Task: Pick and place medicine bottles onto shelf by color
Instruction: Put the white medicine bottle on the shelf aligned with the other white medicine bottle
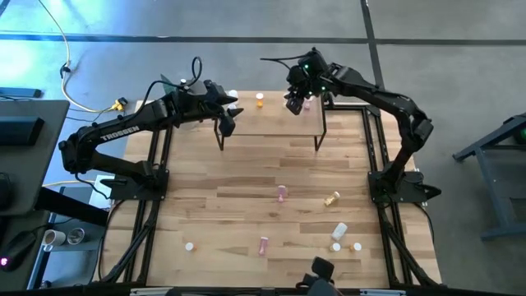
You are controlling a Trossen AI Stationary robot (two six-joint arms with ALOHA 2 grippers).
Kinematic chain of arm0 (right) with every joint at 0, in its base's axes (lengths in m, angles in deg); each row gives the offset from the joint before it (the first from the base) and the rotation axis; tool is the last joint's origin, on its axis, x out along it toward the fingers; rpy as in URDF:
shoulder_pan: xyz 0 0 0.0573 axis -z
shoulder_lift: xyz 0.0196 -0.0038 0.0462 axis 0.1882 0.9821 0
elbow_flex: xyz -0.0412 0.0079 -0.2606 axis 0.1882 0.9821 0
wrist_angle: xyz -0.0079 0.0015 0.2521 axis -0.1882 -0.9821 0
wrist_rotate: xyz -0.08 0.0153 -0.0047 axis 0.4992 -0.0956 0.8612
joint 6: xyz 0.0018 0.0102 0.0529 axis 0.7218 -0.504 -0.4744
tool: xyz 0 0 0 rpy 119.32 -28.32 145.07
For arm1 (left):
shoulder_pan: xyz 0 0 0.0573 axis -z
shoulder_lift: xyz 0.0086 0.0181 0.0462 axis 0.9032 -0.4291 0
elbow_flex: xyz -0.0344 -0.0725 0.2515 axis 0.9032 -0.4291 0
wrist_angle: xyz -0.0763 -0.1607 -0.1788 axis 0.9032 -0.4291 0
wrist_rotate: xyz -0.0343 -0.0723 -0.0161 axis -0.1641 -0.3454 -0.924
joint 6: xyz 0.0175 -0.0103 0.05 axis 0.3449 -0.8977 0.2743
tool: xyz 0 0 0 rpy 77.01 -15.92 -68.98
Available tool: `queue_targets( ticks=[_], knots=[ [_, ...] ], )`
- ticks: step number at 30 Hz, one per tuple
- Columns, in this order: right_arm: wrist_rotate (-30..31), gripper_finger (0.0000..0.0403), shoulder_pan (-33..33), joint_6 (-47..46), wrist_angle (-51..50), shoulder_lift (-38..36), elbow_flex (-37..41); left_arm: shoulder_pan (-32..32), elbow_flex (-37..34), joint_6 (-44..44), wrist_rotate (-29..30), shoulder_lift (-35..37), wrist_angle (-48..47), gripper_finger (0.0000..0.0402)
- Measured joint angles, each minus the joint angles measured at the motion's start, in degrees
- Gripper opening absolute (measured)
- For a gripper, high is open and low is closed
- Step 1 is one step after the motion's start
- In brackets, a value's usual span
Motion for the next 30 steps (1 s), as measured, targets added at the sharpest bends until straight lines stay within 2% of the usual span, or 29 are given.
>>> queue_targets(
  ticks=[7,11,13,17,21,24,30],
  knots=[
    [0.1,0.0147,-0.8,-3.3,-12.1,0.0,-9.7,0.2,0.0,-2.2,-0.3,0.0,-0.4,0.0193],
    [0.2,0.0147,-2.5,-5.2,-20.6,-0.1,-14.7,0.3,0.0,-4.5,-4.3,1.3,-0.5,0.0193],
    [0.2,0.0147,-3.6,-5.4,-23.8,-0.1,-16.4,0.6,0.0,-4.6,-5.9,2.3,-0.6,0.0193],
    [0.2,0.0147,-5.9,-5.4,-28.9,-0.1,-17.4,1.1,0.0,-5.7,-5.7,4.5,-2.2,0.0193],
    [0.2,0.0147,-8.9,-5.4,-34.0,-0.9,-14.2,1.5,0.0,-8.4,-5.4,6.5,-6.3,0.0193],
    [0.0,0.0147,-11.6,-5.7,-33.8,-2.3,-8.6,2.6,0.0,-11.9,-5.5,7.9,-9.3,0.0193],
    [-0.3,0.0147,-16.0,-14.3,-31.4,-7.6,4.6,6.8,0.0,-15.0,-4.7,9.2,-9.8,0.0193]
  ],
)
